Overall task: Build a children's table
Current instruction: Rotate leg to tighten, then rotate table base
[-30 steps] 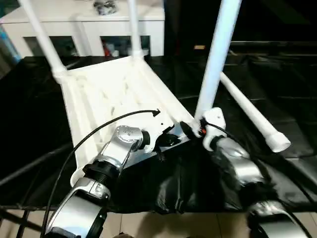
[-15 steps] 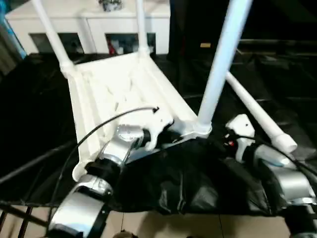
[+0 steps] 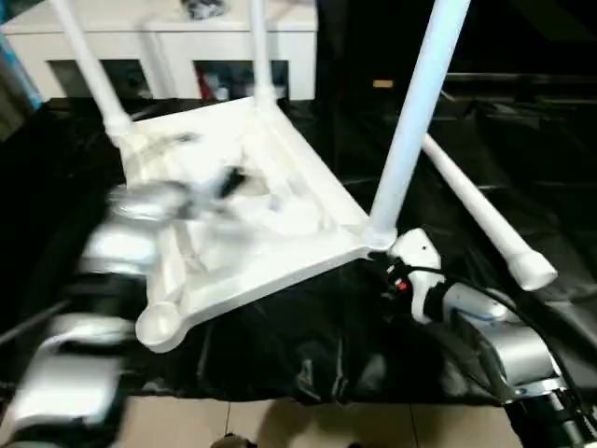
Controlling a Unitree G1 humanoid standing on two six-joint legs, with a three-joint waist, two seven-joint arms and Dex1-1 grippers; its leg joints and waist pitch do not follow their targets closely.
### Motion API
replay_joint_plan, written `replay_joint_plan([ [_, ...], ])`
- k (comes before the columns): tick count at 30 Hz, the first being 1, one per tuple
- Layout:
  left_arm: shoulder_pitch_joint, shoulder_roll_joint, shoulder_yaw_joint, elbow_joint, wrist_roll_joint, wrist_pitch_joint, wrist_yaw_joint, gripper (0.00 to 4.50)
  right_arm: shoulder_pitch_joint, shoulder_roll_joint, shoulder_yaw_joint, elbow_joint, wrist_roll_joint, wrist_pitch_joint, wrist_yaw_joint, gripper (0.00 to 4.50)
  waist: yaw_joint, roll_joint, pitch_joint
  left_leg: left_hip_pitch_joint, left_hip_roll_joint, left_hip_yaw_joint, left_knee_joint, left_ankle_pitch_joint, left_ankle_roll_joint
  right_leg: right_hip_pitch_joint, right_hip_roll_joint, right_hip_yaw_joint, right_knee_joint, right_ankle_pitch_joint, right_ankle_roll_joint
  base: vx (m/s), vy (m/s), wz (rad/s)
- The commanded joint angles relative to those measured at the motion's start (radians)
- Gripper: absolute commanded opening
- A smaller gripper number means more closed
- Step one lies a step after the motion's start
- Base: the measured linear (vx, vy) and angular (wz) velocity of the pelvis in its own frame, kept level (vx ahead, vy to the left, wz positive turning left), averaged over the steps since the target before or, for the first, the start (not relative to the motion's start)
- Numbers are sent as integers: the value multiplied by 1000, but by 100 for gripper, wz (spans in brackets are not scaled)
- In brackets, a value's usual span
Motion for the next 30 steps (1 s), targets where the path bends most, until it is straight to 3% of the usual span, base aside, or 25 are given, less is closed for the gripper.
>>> replay_joint_plan([
  [1,25,47,3,-40,56,68,39,15,-10,3,4,-13,-1,23,-3,374,1,-9,-72,12,28,-19,-51,-127,47,52,-74,45,-46,-171,-167,0,0,0],
  [3,59,90,-11,-64,88,126,52,1,-17,13,7,4,-14,33,-29,343,1,-8,-70,14,26,-17,-51,-128,42,49,-73,45,-49,-179,-168,0,0,0],
  [6,85,106,-39,-69,112,168,58,0,-26,19,10,11,-17,55,-45,335,7,0,-68,18,28,-18,-52,-151,28,44,-73,47,-51,-196,-175,0,0,0],
  [8,93,111,-53,-72,130,189,64,0,-30,19,14,11,-18,63,-48,303,7,-3,-68,17,27,-18,-54,-170,19,46,-74,48,-52,-207,-169,0,0,0],
  [9,97,115,-63,-79,145,199,76,0,-32,19,16,11,-21,65,-50,292,9,0,-67,19,27,-19,-53,-184,12,44,-75,49,-54,-224,-164,0,0,0],
  [12,104,112,-72,-94,140,221,68,0,-38,24,14,16,-28,66,-64,286,8,-3,-66,17,25,-20,-54,-199,4,45,-76,49,-57,-248,-155,0,0,0],
  [13,109,100,-75,-106,119,235,47,0,-45,30,9,30,-35,60,-80,258,8,-4,-66,15,24,-20,-53,-201,2,46,-77,50,-57,-256,-153,0,0,0],
  [16,127,112,-135,-100,131,251,-26,0,-59,34,16,53,-42,51,-83,243,9,0,-65,17,22,-21,-52,-214,0,42,-77,50,-61,-292,-151,0,0,0],
  [17,127,112,-137,-100,133,252,-28,0,-59,34,16,54,-43,50,-83,233,6,-3,-65,14,22,-21,-53,-213,-1,44,-75,50,-60,-290,-146,0,0,0],
  [19,150,145,-191,-112,152,275,-102,0,-77,42,22,80,-48,45,-92,220,6,5,-67,16,23,-24,-53,-214,-3,43,-77,50,-59,-280,-146,0,0,0],
  [23,189,196,-254,-172,139,309,-234,0,-113,67,21,141,-51,28,-107,182,-5,5,-65,16,20,-25,-54,-236,-9,44,-76,50,-59,-292,-158,0,0,0],
  [30,220,232,-303,-249,81,306,-385,0,-185,109,29,279,-79,-37,-136,122,-10,7,-64,21,22,-23,-55,-254,-15,40,-77,51,-61,-329,-166,0,0,0],
])
